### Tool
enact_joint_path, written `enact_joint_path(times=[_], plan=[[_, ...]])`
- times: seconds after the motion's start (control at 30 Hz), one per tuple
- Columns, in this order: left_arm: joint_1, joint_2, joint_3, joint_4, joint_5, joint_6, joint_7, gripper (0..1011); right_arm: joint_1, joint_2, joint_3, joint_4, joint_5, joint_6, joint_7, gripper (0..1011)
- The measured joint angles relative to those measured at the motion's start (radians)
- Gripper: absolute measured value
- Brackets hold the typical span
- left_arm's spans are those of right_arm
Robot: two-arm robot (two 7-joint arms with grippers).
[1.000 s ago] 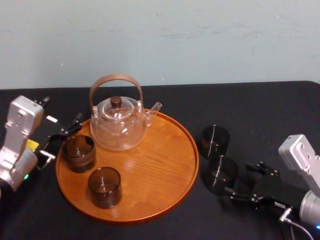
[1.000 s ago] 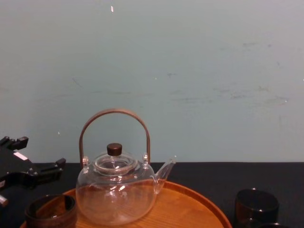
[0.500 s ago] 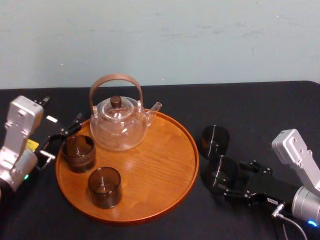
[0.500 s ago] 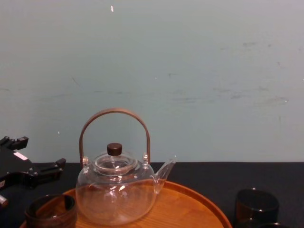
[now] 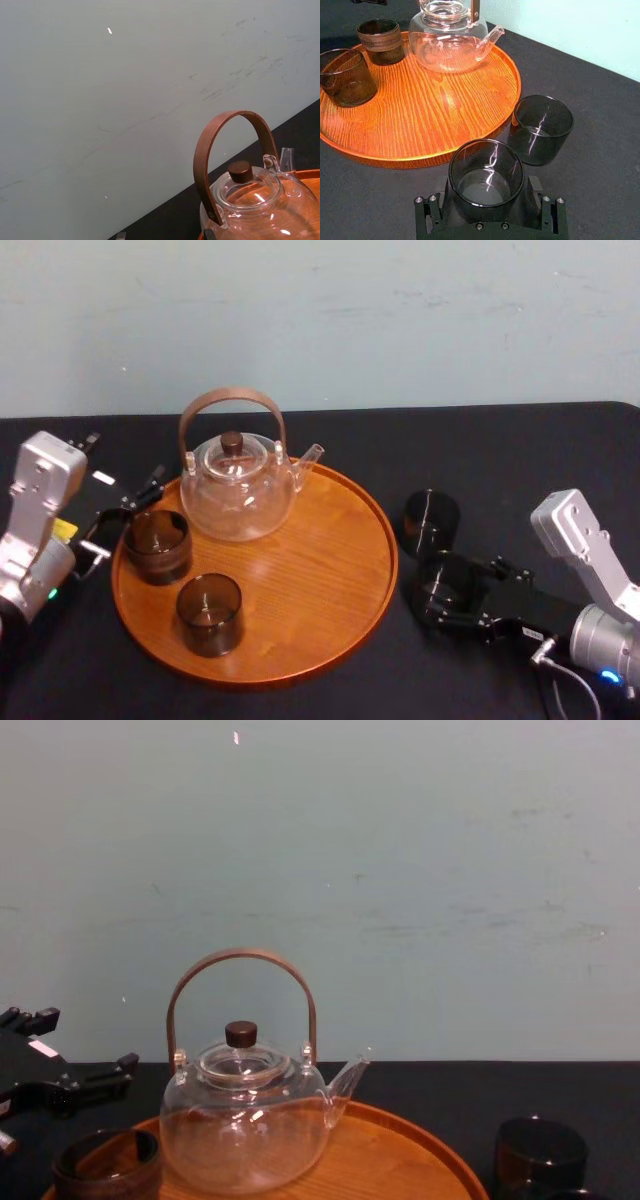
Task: Pick up the glass from the table and place it on the tray.
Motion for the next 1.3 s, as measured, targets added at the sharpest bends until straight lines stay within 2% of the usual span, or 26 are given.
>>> enact_joint_path(times=[0.6,0.93,1.3], plan=[[0.000,0.000,0.000,0.000,0.000,0.000,0.000,1001,0.062,-0.026,-0.030,0.054,-0.001,0.013,0.010,1002],[0.000,0.000,0.000,0.000,0.000,0.000,0.000,1001,0.062,-0.013,-0.045,0.046,0.000,0.021,0.023,1002],[0.000,0.000,0.000,0.000,0.000,0.000,0.000,1001,0.062,-0.014,-0.044,0.046,0.000,0.021,0.023,1002]])
